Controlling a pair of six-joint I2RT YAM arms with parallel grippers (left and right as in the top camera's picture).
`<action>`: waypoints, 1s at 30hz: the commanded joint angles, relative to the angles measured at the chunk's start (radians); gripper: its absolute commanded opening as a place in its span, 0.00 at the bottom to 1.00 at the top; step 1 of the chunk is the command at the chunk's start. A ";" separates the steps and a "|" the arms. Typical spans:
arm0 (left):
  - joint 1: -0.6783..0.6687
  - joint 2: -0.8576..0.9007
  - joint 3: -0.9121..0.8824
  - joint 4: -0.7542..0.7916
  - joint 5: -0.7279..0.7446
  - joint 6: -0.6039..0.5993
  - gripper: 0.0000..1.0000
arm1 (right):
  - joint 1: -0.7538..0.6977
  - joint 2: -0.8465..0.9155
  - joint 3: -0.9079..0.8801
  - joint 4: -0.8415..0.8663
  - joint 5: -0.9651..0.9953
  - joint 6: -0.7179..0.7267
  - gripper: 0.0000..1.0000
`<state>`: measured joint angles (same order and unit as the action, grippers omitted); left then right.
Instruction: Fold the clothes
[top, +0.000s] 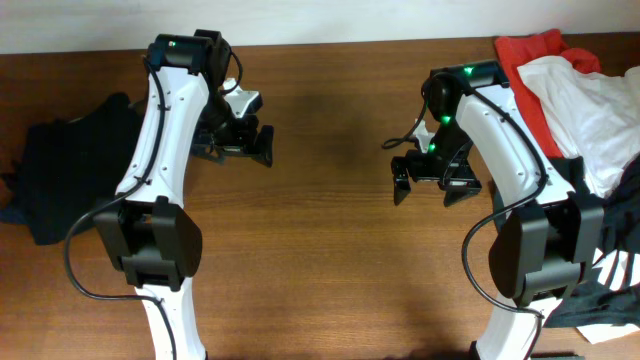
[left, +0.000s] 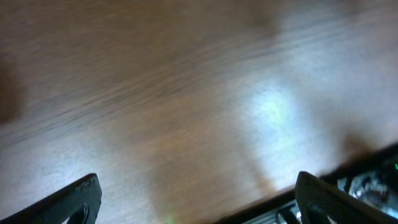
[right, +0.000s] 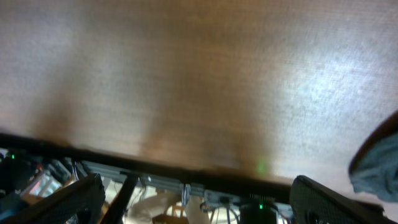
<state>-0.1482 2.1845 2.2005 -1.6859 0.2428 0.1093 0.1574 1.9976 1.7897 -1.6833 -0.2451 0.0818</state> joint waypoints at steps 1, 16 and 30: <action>0.005 -0.014 -0.044 -0.003 -0.061 -0.081 0.99 | -0.002 -0.015 0.007 -0.016 -0.011 -0.018 0.99; 0.000 -0.752 -0.863 0.374 -0.173 -0.097 0.99 | -0.002 -0.644 -0.386 0.418 0.110 0.103 0.99; 0.000 -1.583 -1.146 0.646 -0.180 -0.096 0.99 | -0.002 -1.191 -0.766 0.597 0.183 0.103 0.99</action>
<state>-0.1467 0.6781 1.0702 -1.0618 0.0700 0.0212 0.1577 0.8391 1.0359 -1.0824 -0.0906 0.1806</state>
